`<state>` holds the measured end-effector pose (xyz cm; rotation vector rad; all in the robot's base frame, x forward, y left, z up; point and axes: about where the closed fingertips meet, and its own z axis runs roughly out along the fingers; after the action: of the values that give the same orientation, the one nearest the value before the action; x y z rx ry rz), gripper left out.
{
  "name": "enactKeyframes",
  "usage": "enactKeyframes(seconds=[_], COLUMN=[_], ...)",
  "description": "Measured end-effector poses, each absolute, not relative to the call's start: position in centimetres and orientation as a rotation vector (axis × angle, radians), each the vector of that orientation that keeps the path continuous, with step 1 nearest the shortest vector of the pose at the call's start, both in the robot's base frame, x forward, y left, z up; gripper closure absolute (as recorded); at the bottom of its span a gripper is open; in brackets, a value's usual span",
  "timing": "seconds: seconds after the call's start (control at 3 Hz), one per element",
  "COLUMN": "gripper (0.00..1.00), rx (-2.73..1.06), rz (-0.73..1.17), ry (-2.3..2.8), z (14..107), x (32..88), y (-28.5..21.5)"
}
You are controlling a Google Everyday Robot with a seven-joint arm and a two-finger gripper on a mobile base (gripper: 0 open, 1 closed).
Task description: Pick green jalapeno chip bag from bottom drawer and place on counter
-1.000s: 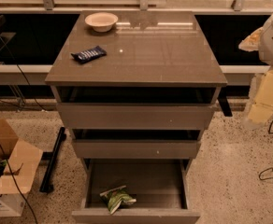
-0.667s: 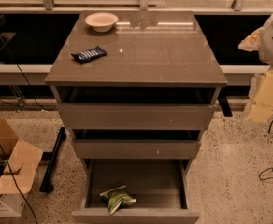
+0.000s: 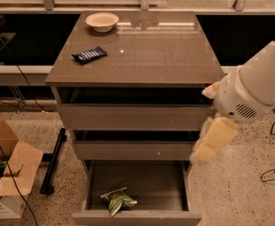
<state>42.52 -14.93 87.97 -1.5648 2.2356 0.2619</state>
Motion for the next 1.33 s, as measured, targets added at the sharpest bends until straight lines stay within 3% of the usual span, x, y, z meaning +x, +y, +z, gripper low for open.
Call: enactKeyframes(seconds=[0.33, 1.0, 1.33], gripper=[0.0, 0.0, 0.0], rx=[-1.412, -1.393, -1.322], rz=[0.459, 0.37, 0.439], ry=[2.266, 2.312, 2.349], z=[80.9, 79.7, 74.4], x=[41.4, 42.2, 42.5], y=[-10.0, -10.0, -8.8])
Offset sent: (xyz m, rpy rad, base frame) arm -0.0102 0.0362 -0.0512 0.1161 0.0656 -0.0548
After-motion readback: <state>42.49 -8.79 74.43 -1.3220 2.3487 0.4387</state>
